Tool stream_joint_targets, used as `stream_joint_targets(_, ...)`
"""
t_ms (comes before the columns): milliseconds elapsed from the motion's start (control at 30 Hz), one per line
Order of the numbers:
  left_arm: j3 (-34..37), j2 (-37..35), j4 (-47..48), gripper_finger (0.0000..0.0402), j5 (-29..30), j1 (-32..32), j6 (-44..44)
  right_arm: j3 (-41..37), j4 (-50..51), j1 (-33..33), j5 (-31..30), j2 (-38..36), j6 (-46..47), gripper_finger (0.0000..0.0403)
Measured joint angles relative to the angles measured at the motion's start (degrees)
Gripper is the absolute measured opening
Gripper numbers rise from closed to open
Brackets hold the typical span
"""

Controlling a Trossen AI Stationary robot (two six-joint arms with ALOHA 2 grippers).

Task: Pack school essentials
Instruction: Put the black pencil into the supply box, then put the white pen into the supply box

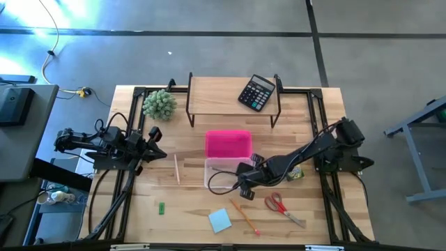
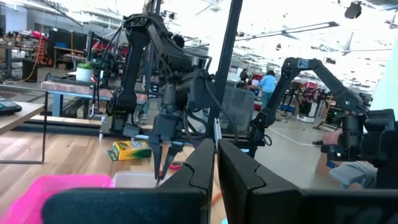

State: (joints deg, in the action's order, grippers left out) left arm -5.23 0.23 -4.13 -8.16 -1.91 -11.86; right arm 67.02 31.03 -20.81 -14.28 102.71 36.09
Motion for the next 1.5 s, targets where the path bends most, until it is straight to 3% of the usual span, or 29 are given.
stream_joint_targets(200, 0.0, 0.0, 0.0, 0.0012, 0.0, 0.0, 0.0, 0.0, -0.4, 1.1, 0.3, 0.0, 0.1, 0.0036)
stream_joint_targets(533, 0.0, 0.0, 0.0, 0.0012, 0.5, 0.0, -0.6, 0.0, -0.4, 2.2, -0.2, -0.1, 1.4, 0.0134)
stream_joint_targets(767, 0.0, 0.0, 0.0, 0.0041, 2.6, 0.0, -3.4, 0.0, -0.1, 2.1, -0.8, -4.2, 1.7, 0.0153)
stream_joint_targets(1133, 0.0, 2.2, 1.0, 0.015, 21.4, 0.0, -7.2, 0.0, 8.2, 2.1, -15.8, -16.7, 0.5, 0.0153)
stream_joint_targets(1300, -0.3, 5.8, -3.6, 0.0154, 28.2, 0.0, -6.6, 0.0, 11.7, 2.1, -20.1, -21.4, 0.5, 0.0153)
stream_joint_targets(1500, -6.8, 12.7, -2.7, 0.0137, 31.5, 0.0, -9.0, 0.0, 14.1, 2.1, -23.0, -25.3, -0.3, 0.0153)
